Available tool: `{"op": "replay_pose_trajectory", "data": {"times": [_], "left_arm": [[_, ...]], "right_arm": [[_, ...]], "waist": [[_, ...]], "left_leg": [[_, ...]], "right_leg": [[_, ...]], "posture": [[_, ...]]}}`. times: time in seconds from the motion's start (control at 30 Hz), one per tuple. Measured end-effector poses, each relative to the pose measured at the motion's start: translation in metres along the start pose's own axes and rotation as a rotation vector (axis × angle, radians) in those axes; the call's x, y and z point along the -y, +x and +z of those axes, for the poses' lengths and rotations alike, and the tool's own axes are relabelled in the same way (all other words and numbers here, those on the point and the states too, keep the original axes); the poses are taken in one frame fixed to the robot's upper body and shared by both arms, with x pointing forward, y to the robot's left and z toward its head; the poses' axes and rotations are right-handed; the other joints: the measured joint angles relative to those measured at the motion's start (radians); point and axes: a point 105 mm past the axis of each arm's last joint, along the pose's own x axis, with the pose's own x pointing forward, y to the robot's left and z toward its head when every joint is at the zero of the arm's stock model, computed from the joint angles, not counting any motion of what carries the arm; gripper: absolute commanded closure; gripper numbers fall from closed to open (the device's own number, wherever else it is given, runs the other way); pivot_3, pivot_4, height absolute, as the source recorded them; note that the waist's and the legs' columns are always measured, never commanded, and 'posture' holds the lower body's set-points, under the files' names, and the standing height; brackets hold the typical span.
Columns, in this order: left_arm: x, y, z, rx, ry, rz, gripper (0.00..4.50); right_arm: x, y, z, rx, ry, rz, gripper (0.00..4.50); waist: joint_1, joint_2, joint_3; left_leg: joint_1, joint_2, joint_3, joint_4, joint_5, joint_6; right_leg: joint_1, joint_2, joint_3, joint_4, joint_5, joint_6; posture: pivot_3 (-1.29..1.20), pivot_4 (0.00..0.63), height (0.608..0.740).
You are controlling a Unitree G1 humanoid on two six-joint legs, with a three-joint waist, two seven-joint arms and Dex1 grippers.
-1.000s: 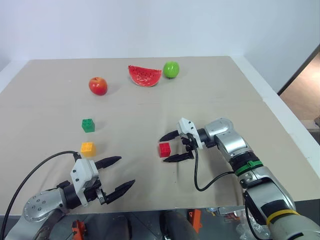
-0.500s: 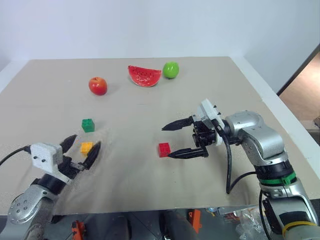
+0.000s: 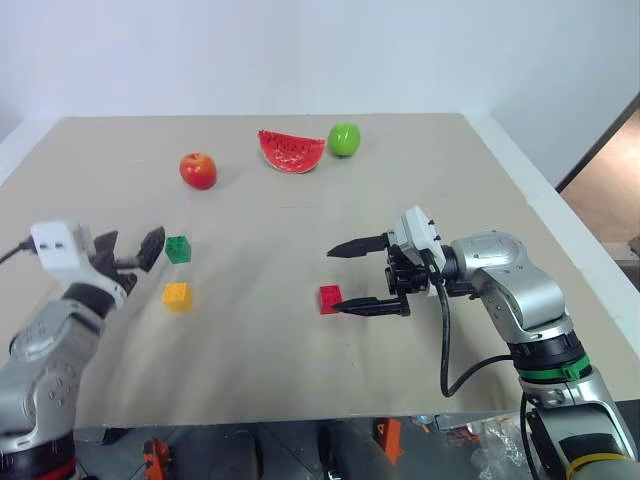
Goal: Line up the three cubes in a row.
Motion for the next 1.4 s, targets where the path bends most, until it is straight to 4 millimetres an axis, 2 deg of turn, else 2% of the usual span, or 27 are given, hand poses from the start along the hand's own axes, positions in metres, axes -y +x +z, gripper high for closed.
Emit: {"op": "replay_pose_trajectory", "data": {"times": [0.07,0.27,0.43,0.63,0.9,1.03,1.17,1.2,1.23,1.4], "left_arm": [[-0.002,0.006,0.002,-0.031,-0.002,0.037,0.0],[-0.009,0.015,-0.026,-0.228,0.005,0.182,0.0],[0.002,0.02,-0.041,-0.299,0.055,0.152,0.0],[0.017,0.035,-0.049,-0.343,0.099,0.124,0.0],[0.016,0.045,-0.059,-0.389,0.109,0.164,0.0],[0.018,0.047,-0.061,-0.4,0.115,0.147,1.11],[0.021,0.049,-0.062,-0.409,0.117,0.138,2.59],[0.021,0.049,-0.062,-0.41,0.118,0.138,2.75],[0.022,0.05,-0.063,-0.41,0.117,0.136,3.19],[0.021,0.049,-0.062,-0.421,0.13,0.14,3.18]], "right_arm": [[0.001,0.0,0.0,-0.002,-0.005,-0.008,0.05],[0.004,0.0,0.0,-0.003,-0.026,-0.041,0.05],[0.009,0.004,0.001,0.032,-0.024,-0.071,0.05],[0.03,0.009,0.025,0.139,-0.007,-0.136,0.05],[0.035,0.014,0.027,0.154,0.014,-0.151,0.05],[0.036,0.015,0.026,0.151,0.006,-0.159,0.0],[0.037,0.014,0.026,0.144,-0.002,-0.172,0.0],[0.037,0.014,0.026,0.144,-0.003,-0.173,0.0],[0.037,0.014,0.026,0.143,-0.003,-0.173,0.0],[0.037,0.014,0.025,0.141,-0.006,-0.176,0.0]], "waist": [[-0.001,0.0,0.0],[0.0,0.0,0.0],[0.0,0.0,0.0],[0.0,0.0,0.0],[0.0,0.0,0.0],[0.0,0.0,0.0],[0.0,0.0,0.0],[0.0,0.0,0.0],[0.0,0.0,0.0],[0.0,0.0,0.0]], "left_leg": [[0.0,-0.001,0.001,0.0,0.0,-0.001],[0.0,-0.001,0.0,0.0,-0.001,-0.002],[0.0,-0.001,0.0,0.0,-0.001,-0.003],[0.0,-0.001,-0.002,0.0,0.001,-0.007],[-0.002,-0.002,-0.002,-0.001,0.001,-0.007],[-0.002,-0.002,-0.002,-0.001,0.001,-0.007],[-0.002,-0.003,-0.002,-0.001,0.001,-0.007],[-0.002,-0.003,-0.002,-0.001,0.001,-0.007],[-0.002,-0.003,-0.002,-0.001,0.001,-0.007],[-0.002,-0.003,-0.002,-0.001,0.001,-0.007]], "right_leg": [[0.0,-0.001,0.001,0.0,-0.001,0.001],[0.0,-0.001,0.001,0.0,-0.001,0.001],[0.0,-0.002,0.001,0.0,-0.001,0.001],[0.0,-0.002,0.0,0.001,0.0,0.001],[-0.001,-0.003,0.0,0.0,0.0,0.001],[-0.001,-0.004,0.0,0.0,0.0,0.002],[-0.001,-0.004,0.0,0.0,0.0,0.002],[-0.001,-0.004,0.0,0.0,0.0,0.002],[-0.001,-0.004,0.0,0.0,0.0,0.002],[-0.001,-0.004,0.0,0.0,0.0,0.002]], "posture": [[0.0,0.15,0.74],[0.0,0.15,0.74],[0.0,0.15,0.74],[0.0,0.15,0.74],[0.0,0.15,0.74],[0.0,0.15,0.74],[0.0,0.15,0.74],[0.0,0.15,0.74],[0.0,0.15,0.74],[0.0,0.15,0.74]]}}
